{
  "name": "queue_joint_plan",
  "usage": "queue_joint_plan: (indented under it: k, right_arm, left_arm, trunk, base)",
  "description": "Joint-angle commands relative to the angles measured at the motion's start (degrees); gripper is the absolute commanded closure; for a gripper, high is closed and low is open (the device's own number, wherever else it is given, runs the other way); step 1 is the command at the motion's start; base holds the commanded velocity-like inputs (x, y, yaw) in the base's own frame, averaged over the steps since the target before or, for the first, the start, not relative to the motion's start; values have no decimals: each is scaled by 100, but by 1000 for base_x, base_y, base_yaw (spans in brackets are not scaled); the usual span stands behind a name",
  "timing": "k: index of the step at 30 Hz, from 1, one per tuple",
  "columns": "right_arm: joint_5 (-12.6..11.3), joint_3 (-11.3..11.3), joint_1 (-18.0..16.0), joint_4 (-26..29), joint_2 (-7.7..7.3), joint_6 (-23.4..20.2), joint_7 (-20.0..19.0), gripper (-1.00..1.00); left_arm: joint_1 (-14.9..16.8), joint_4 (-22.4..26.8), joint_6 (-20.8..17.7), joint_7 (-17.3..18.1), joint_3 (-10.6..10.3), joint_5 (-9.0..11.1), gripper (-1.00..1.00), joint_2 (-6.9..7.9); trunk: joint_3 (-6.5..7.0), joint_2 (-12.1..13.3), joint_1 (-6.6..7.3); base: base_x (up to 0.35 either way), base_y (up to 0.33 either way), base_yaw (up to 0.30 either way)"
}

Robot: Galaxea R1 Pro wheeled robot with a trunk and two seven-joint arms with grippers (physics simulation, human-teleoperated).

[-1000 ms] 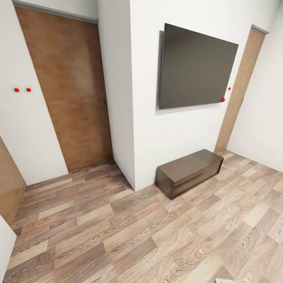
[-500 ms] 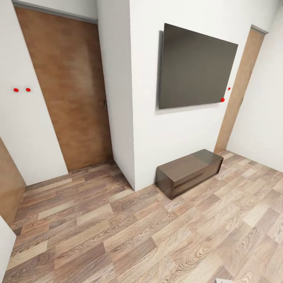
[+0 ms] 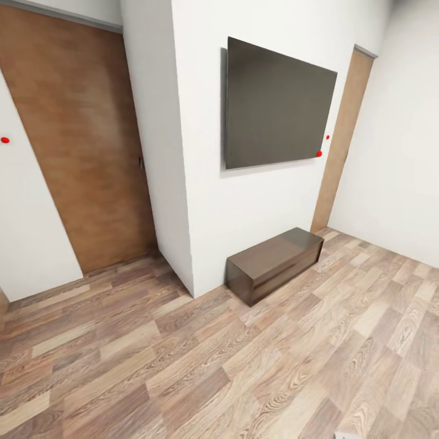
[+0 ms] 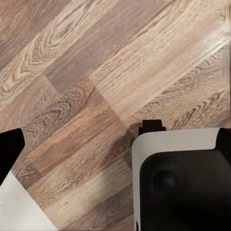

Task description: In the bedroom, move the book from the bed onto either nightstand, and place the two sandals side by side next to the bed.

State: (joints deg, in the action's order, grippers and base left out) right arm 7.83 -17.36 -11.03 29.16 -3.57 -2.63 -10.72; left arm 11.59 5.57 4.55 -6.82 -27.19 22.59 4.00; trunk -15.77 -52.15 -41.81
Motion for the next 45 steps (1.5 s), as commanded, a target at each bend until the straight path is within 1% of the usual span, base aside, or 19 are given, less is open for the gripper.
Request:
queue_joint_plan:
  k: [1,17,33,37,40,45]
  right_arm:
    - [60,-48,-5,10,7,-28,-53,-100]
    - [60,-58,-4,9,6,-28,-50,-100]
    - [60,-60,-8,16,12,-28,-46,-100]
    - [60,-63,-10,17,9,-28,-45,-100]
    - [60,-68,-6,18,7,-28,-44,-100]
    - [60,-69,-6,19,9,-28,-44,-100]
  left_arm:
    - [1,5,13,-21,-50,46,-100,1]
    - [1,5,10,-21,-50,45,-100,-3]
    - [-46,8,17,17,-36,73,-100,-22]
    - [-49,21,15,20,-27,80,-100,-38]
    - [-51,33,21,27,-19,82,-100,-93]
    - [-52,48,61,33,-16,83,-100,-128]
  trunk:
    - [-7,-5,-1]
    - [-7,-5,-1]
    - [-7,-5,-1]
    - [-7,-5,-1]
    - [-7,-5,-1]
    - [-7,-5,-1]
  base:
    - [0,0,-283]
    - [0,0,-275]
    - [0,0,-182]
    - [0,0,-166]
    - [0,0,-165]
    - [0,0,-164]
